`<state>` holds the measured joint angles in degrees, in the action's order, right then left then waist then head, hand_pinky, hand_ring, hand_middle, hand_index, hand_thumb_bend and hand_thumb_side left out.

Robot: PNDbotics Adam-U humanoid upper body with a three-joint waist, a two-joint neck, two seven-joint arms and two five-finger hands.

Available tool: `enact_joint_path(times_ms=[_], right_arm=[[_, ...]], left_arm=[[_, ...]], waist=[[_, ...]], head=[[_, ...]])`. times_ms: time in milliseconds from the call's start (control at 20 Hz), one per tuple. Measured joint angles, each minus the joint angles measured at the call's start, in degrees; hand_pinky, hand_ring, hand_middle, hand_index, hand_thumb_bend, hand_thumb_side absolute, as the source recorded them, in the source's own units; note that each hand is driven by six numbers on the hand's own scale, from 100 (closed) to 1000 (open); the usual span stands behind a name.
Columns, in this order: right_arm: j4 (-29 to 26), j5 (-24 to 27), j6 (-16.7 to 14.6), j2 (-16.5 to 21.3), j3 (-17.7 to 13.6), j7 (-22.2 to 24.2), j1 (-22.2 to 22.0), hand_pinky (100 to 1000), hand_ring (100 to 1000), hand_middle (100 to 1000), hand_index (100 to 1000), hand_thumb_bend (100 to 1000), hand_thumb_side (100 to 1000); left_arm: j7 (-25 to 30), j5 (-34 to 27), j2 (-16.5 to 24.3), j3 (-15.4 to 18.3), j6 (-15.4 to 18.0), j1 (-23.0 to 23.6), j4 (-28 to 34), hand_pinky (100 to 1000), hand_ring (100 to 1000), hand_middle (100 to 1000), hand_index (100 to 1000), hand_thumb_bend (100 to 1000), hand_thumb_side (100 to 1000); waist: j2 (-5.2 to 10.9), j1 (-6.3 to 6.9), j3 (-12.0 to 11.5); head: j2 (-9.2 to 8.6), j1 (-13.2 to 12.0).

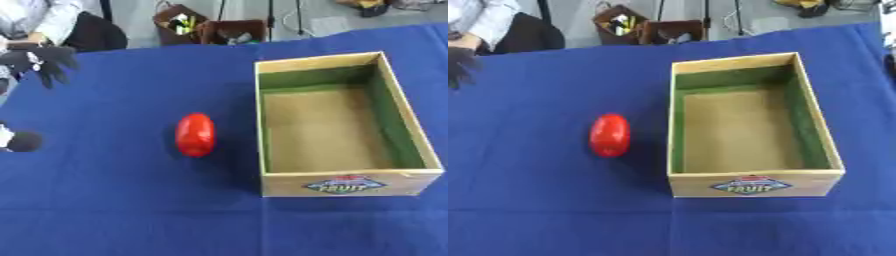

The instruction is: Pick up objects on the table and place them in the box.

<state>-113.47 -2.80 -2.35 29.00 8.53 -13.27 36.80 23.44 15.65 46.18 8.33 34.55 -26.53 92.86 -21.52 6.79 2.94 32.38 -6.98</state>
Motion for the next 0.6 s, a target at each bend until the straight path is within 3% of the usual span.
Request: enact_joint_path(times_ms=[200, 600], right_arm=[[0.0, 0.27, -0.13, 0.0, 0.21, 0.18, 0.05, 901, 916, 573, 716, 100, 759], [0.0, 0.44, -0.09, -0.03, 0.41, 0.54, 0.5, 901, 916, 573, 716, 100, 758]], left_arm=[[2.77, 0.24, 0.14, -1.57, 0.94, -3.79, -3.54, 491, 624, 736, 973, 829, 879], [6.61, 0.62, -1.95, -3.55, -1.23, -10.48, -9.26, 505, 646, 748, 970, 856, 825]], waist=[[0.01, 0.07, 0.3], [0.3, 0.11, 0.83]], head=[[0.12, -0.03], [0.25, -0.22]])
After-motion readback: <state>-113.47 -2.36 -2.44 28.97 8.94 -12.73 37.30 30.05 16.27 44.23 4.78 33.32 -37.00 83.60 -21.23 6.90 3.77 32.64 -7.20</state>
